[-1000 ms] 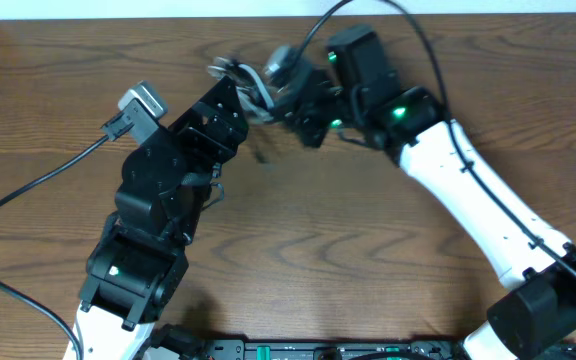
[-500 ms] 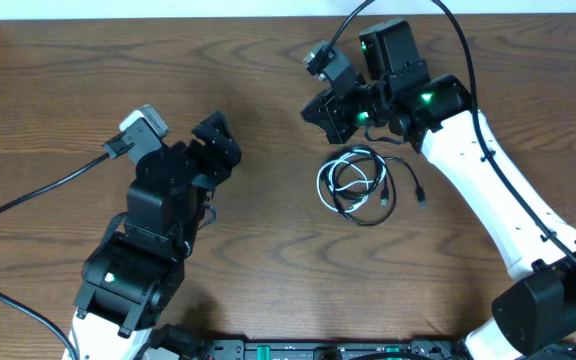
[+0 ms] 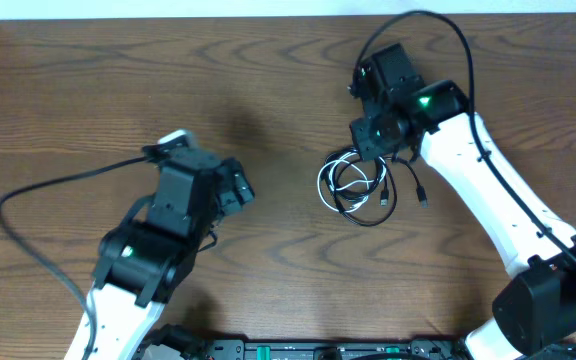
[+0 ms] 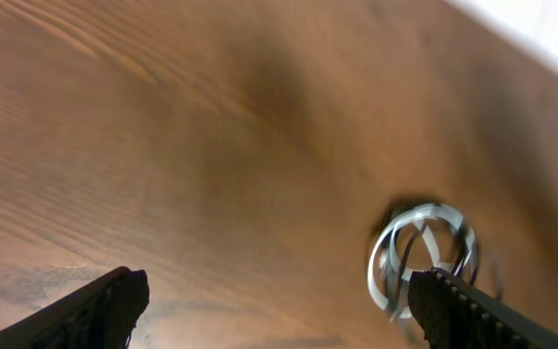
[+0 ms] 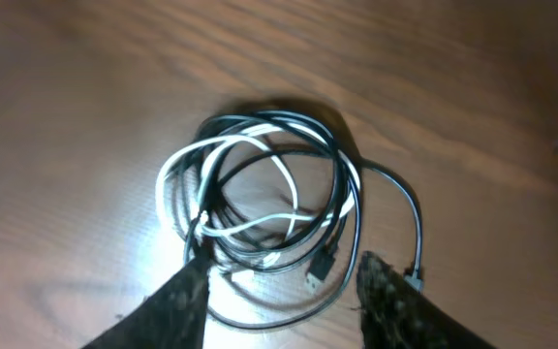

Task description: Untangle cables

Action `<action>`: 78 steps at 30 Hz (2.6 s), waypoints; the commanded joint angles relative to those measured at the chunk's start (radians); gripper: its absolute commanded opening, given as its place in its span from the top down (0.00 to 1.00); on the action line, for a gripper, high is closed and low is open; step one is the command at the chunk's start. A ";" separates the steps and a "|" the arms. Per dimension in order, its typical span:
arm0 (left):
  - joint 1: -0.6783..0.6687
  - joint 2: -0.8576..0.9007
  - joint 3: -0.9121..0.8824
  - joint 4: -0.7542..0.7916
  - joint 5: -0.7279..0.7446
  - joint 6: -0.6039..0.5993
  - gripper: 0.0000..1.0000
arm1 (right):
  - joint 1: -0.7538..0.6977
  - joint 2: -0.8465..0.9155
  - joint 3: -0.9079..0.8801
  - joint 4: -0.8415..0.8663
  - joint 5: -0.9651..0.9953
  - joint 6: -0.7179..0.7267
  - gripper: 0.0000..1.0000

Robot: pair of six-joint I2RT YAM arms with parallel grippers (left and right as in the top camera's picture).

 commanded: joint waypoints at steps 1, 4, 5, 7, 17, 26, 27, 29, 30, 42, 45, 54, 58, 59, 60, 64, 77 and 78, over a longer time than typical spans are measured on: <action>0.005 0.089 0.010 -0.004 0.099 0.142 0.09 | 0.001 0.020 -0.100 0.059 0.084 0.207 0.55; 0.002 0.154 0.010 -0.004 0.103 0.158 0.09 | 0.002 0.020 -0.192 0.158 0.085 0.294 0.65; 0.002 0.167 0.010 -0.003 0.111 0.163 0.09 | 0.002 0.020 -0.239 0.208 0.085 0.333 0.66; 0.002 0.188 0.010 0.010 0.153 0.187 0.10 | 0.002 0.020 -0.312 0.291 0.084 0.384 0.64; 0.002 0.193 0.010 0.027 0.178 0.239 0.09 | 0.001 0.020 -0.496 0.460 0.097 0.401 0.65; 0.002 0.193 0.010 0.027 0.181 0.238 0.09 | 0.002 0.020 -0.608 0.625 0.084 0.360 0.96; 0.002 0.193 0.010 0.027 0.182 0.238 0.09 | 0.002 0.020 -0.605 0.636 0.074 0.340 0.99; 0.002 0.193 0.010 0.027 0.182 0.238 0.09 | 0.001 0.018 -0.591 0.641 0.050 0.307 0.99; 0.002 0.193 0.010 0.027 0.186 0.239 0.10 | 0.001 0.017 -0.575 0.634 0.041 0.293 0.99; 0.002 0.193 0.010 0.034 0.192 0.238 0.09 | 0.002 -0.100 0.165 0.127 -0.077 -0.069 0.99; 0.002 0.193 0.010 0.034 0.201 0.238 0.09 | 0.002 -0.106 0.265 0.103 -0.078 -0.096 0.99; 0.002 0.193 0.010 0.146 0.571 0.552 0.09 | 0.002 -0.110 0.308 0.217 -0.271 -0.141 0.99; 0.002 0.193 0.010 0.158 0.613 0.647 0.09 | 0.002 -0.119 0.425 0.255 -0.364 -0.176 0.99; 0.002 0.193 0.010 0.158 0.614 0.658 0.09 | 0.002 -0.121 0.473 0.256 -0.389 -0.188 0.99; 0.002 0.193 0.010 0.159 0.613 0.662 0.09 | 0.002 -0.123 0.506 0.256 -0.402 -0.195 0.99; 0.002 0.193 0.010 0.166 0.614 0.662 0.09 | 0.000 -0.134 0.654 0.254 -0.406 -0.204 0.99; 0.002 0.193 0.010 0.165 0.614 0.661 0.09 | -0.005 -0.089 0.655 -0.202 0.155 -0.157 0.84; 0.002 0.193 0.010 0.166 0.614 0.661 0.09 | -0.006 -0.082 0.649 -0.237 0.174 -0.144 0.78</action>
